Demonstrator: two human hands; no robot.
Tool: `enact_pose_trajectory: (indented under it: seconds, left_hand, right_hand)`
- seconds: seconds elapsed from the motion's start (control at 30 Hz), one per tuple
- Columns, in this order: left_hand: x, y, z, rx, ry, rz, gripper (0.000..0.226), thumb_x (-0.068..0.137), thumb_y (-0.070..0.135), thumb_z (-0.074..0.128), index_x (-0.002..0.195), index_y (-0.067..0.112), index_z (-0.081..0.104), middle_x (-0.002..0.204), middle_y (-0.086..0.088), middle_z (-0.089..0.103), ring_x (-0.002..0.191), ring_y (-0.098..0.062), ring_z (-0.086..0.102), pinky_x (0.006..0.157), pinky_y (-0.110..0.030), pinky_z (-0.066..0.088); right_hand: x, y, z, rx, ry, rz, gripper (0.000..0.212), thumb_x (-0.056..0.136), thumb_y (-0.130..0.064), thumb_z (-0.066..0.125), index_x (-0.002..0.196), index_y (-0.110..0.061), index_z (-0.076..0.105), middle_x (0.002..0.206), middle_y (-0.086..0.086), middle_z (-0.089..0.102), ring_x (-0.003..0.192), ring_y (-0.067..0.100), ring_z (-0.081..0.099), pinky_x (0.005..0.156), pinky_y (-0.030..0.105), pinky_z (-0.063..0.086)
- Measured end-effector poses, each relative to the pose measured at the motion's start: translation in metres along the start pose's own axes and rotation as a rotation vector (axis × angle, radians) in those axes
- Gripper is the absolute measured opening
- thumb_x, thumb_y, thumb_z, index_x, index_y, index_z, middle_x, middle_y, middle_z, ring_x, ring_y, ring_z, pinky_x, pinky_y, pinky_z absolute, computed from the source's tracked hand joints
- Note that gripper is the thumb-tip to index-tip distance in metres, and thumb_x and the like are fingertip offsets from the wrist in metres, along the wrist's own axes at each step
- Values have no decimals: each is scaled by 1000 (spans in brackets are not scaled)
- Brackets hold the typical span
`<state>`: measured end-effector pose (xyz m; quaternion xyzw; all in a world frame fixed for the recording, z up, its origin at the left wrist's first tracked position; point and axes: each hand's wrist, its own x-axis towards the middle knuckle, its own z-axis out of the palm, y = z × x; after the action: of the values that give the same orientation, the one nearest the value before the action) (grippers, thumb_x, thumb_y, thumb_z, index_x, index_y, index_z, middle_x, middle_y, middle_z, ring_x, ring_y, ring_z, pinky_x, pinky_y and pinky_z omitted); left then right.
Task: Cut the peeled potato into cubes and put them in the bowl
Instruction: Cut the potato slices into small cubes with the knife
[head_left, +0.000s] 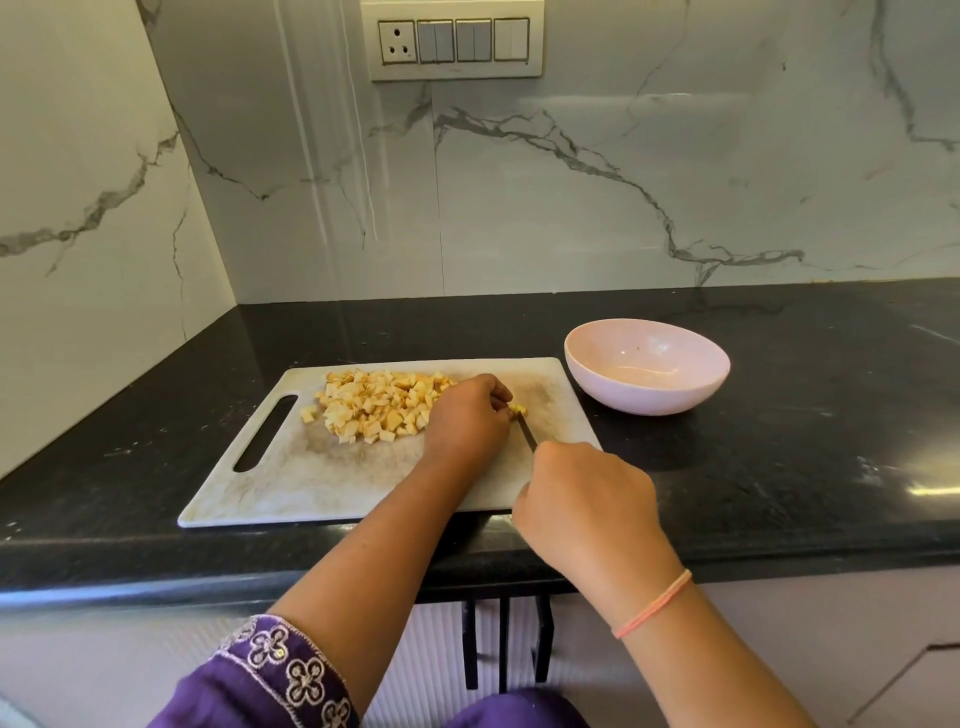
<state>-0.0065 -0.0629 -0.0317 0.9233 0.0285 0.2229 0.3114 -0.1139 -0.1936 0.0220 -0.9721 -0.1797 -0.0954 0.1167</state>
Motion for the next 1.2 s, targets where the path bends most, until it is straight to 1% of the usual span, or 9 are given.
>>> enact_pose_trajectory:
  seconds: [0.07,0.1,0.23,0.33,0.47,0.7,0.87,1.03,1.2]
  left_hand:
    - [-1,0,-1,-2,-2,9,17,87,16,64,104,15,68,99,2,69,91,-12,62,78,-26,50]
    - [-2,0,-1,-5,-2,12,18,88,16,63,105,15,67,100,2,69,93,-12,62,80,-26,50]
    - [-5,4,-2,7,-16,26,26,89,13,55,113,18,63,105,3,69,95,-13,61,83,-28,52]
    - [-5,8,-3,39,-36,38,32,88,25,58,119,21,58,102,6,68,90,-11,60,75,-27,52]
    - [-1,12,-2,108,-45,39,38,86,39,64,119,24,56,97,9,66,85,-8,56,65,-23,44]
    - [1,13,-1,48,-59,45,28,89,23,59,117,19,58,104,4,67,89,-10,60,73,-22,49]
    - [3,13,-2,-59,-86,48,29,88,16,63,116,18,57,105,3,66,88,-8,59,74,-19,49]
    - [-2,10,-3,-16,-68,62,32,86,15,61,118,16,57,111,2,63,96,-11,58,83,-25,52]
    - [-4,10,-3,53,-29,66,26,87,22,61,112,15,62,104,2,65,92,-12,59,74,-23,47]
  right_hand:
    - [-3,3,-5,5,-12,11,16,95,-25,40,102,-18,53,69,-5,33,75,19,45,66,28,33]
    - [-3,5,-8,17,-22,28,14,95,-26,40,98,-19,51,68,-6,32,75,19,44,65,28,33]
    - [-3,16,-20,92,-42,90,12,93,-28,40,91,-19,48,71,-3,42,77,22,50,63,29,35]
    - [0,23,-25,118,-9,127,14,91,-26,42,89,-18,52,76,-1,50,75,22,52,58,28,35]
    - [8,29,-24,143,6,171,15,90,-25,43,77,-17,45,71,0,46,72,24,48,58,28,32]
    - [17,34,-11,179,-30,161,15,91,-26,43,82,-16,50,72,0,49,68,20,50,51,26,30]
    - [22,40,-3,187,-34,180,18,93,-26,42,85,-14,52,73,1,51,70,21,53,53,27,33]
    - [21,36,4,200,-69,184,20,93,-28,41,96,-15,55,84,4,56,82,24,58,61,31,40]
    - [19,40,3,213,-31,179,19,93,-28,42,93,-16,56,78,3,56,78,22,59,60,32,43]
